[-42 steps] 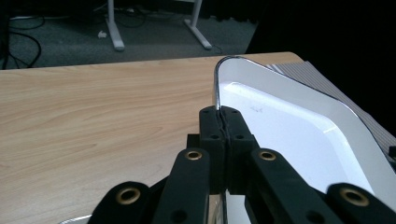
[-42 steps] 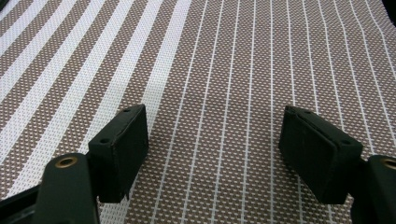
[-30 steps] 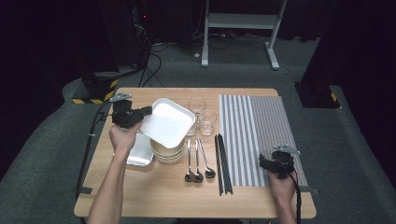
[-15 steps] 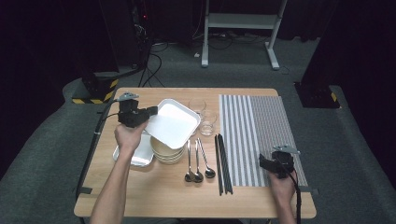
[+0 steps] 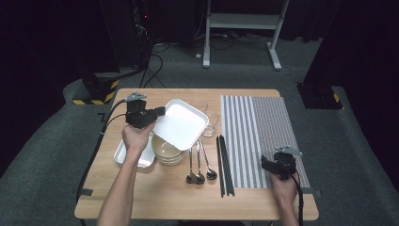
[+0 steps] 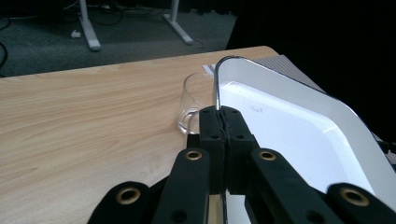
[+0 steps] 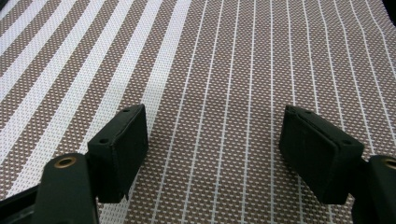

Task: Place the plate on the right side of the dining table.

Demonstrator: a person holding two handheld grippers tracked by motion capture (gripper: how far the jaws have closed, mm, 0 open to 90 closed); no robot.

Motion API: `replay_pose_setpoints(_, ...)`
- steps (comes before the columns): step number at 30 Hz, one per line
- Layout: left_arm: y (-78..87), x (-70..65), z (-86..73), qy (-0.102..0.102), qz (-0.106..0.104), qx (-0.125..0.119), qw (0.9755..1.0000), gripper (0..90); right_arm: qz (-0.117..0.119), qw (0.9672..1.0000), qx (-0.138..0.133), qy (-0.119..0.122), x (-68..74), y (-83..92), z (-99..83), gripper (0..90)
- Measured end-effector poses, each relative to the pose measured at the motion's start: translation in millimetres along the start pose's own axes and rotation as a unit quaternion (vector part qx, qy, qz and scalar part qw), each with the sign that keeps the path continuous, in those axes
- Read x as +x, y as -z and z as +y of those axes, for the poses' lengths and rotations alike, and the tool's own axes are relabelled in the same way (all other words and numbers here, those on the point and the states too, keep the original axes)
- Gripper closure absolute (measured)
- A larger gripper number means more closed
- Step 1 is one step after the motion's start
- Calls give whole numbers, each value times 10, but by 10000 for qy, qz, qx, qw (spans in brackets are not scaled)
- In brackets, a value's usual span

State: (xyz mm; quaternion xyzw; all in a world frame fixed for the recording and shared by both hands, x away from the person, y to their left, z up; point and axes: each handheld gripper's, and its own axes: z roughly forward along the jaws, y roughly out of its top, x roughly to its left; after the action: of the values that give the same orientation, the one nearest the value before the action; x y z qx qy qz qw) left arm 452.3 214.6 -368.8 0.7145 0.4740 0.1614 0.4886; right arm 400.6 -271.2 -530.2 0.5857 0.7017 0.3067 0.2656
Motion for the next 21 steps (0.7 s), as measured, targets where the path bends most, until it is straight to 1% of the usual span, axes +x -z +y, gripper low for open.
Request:
replay_pose_setpoints(2,-34,-10,4,-6,-19,27,10000,888,0,10000,0,-1,0,0,0,235)
replay_pose_setpoints(4,-36,-38,11,-42,45,-25,10000,887,1,10000,1,-1,0,0,0,235)
replay_pose_setpoints(7,-39,-85,29,-59,40,-95,9999,887,2,10000,0,2,-1,0,0,236)
replay_pose_setpoints(12,-79,-122,25,-96,49,-32,9999,887,15,10000,0,24,-5,-1,0,236)
replay_pose_setpoints(14,-96,-135,15,-111,16,-27,9999,888,23,10000,-3,28,-9,-2,1,247)
replay_pose_setpoints(17,-118,-140,12,-80,-13,-53,10000,887,47,10000,-5,24,-19,-3,4,250)
replay_pose_setpoints(18,-135,-150,9,-40,-73,-98,9999,887,58,10000,0,33,-22,-3,5,250)
replay_pose_setpoints(21,-164,-164,-3,-41,-110,-96,9999,887,84,9999,7,56,-29,-2,6,250)
